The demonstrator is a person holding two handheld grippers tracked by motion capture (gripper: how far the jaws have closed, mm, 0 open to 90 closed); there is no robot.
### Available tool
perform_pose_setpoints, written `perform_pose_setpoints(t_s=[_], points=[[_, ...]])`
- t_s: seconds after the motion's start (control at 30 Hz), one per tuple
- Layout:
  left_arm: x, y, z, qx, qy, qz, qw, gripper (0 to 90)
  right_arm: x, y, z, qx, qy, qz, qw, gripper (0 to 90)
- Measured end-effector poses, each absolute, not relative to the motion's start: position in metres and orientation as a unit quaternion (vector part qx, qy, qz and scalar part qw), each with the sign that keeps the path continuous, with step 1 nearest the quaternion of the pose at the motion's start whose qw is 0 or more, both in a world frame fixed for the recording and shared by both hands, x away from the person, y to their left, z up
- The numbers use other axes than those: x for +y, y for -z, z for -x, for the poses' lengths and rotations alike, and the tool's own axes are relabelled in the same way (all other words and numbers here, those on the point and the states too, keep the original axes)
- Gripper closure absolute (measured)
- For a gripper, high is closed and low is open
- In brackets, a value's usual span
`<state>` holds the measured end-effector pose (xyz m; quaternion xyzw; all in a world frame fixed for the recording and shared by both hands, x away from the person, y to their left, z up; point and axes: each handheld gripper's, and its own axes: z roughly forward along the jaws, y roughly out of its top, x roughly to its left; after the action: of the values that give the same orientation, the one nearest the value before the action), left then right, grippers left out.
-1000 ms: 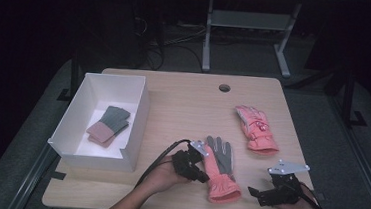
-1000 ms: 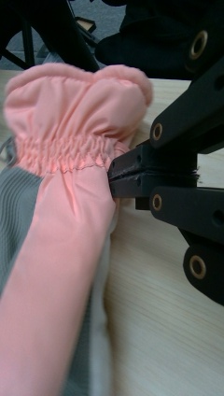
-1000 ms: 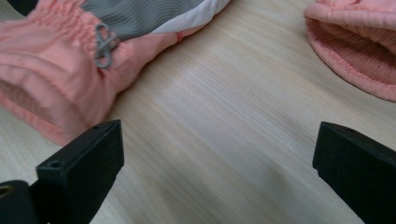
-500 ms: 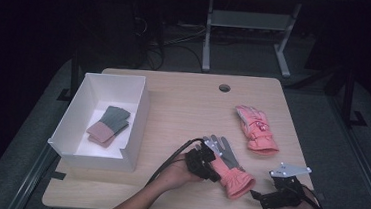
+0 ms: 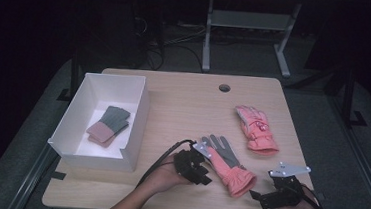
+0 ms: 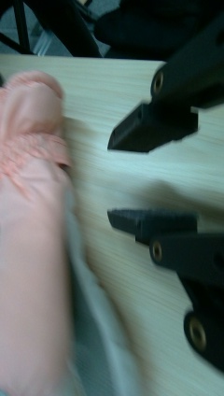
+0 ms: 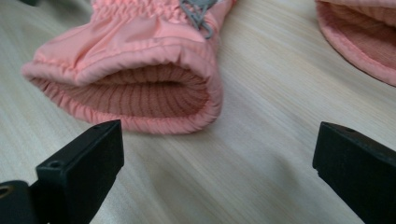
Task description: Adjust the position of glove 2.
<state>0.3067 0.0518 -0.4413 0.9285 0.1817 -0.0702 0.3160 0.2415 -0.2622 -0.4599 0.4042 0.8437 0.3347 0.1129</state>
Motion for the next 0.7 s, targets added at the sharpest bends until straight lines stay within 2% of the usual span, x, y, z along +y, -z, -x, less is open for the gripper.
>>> perform_pose_setpoints(t_s=[0.17,0.3,0.5,0.63,0.7], points=[[0.081,0.442,-0.300,0.198,0.054,-0.922,0.329,39.8,-0.260,0.459,-0.241,0.848,-0.327,-0.406,0.100,1.7],[0.101,0.443,-0.292,0.216,0.043,-0.916,0.336,34.4,-0.258,0.457,-0.242,0.848,-0.326,-0.405,0.101,1.7],[0.118,0.445,-0.275,0.225,-0.010,-0.911,0.346,15.8,-0.265,0.452,-0.244,0.841,-0.333,-0.415,0.102,5.8],[0.125,0.446,-0.269,0.250,-0.031,-0.900,0.357,13.0,-0.266,0.447,-0.249,0.842,-0.330,-0.413,0.107,8.6],[0.128,0.446,-0.269,0.252,-0.030,-0.898,0.360,13.0,-0.266,0.443,-0.252,0.841,-0.330,-0.414,0.109,13.0]])
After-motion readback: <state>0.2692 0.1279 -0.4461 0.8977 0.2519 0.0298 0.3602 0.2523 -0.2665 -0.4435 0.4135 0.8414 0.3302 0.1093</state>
